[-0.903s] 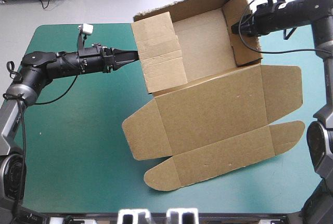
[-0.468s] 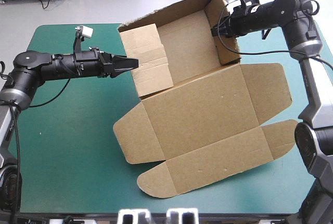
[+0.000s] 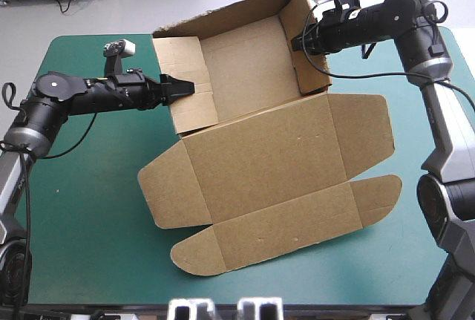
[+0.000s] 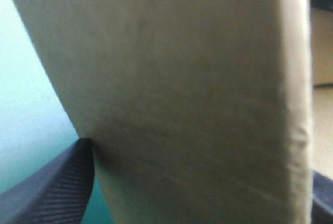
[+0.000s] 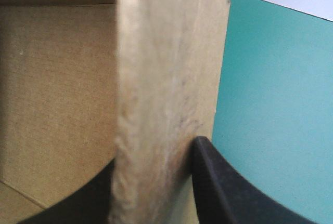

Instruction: Fold the box

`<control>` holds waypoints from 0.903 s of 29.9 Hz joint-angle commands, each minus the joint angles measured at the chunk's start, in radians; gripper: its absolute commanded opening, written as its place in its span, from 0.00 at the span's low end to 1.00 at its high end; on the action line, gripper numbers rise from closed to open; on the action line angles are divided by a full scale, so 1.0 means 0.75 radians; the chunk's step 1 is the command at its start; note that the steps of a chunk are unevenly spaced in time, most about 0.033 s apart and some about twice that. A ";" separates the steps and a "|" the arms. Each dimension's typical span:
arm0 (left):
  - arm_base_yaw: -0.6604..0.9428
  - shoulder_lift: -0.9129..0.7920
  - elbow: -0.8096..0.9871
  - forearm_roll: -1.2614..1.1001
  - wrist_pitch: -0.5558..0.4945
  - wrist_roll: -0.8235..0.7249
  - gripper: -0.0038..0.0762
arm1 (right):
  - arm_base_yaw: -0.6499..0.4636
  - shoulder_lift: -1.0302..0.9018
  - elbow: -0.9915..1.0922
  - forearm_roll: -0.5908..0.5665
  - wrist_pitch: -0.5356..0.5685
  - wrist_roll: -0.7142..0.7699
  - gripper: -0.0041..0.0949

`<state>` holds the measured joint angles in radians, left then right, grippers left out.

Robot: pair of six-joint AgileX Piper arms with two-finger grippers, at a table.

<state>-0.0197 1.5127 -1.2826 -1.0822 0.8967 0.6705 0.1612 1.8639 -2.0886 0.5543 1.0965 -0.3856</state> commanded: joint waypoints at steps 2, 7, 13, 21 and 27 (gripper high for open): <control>-0.205 -0.060 -0.043 0.008 -0.344 -0.066 0.63 | -0.002 -0.071 -0.041 0.097 -0.037 0.010 0.02; -0.453 -0.055 -0.043 0.333 -0.681 -0.245 0.40 | -0.002 -0.060 -0.041 0.087 0.026 0.008 0.02; -0.505 -0.051 -0.043 0.356 -0.842 -0.326 0.18 | 0.000 -0.005 -0.014 0.005 0.090 0.029 0.02; -0.505 0.067 -0.046 0.378 -0.739 -0.363 0.03 | 0.117 0.097 0.009 -0.326 0.090 0.146 0.02; -0.505 0.268 -0.127 0.421 -0.535 -0.420 0.03 | 0.252 0.186 0.009 -0.508 0.064 0.274 0.02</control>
<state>-0.3545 1.7207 -1.2856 -0.6488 0.4281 0.3504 0.2751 2.0166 -2.0644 0.0463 1.1690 -0.2063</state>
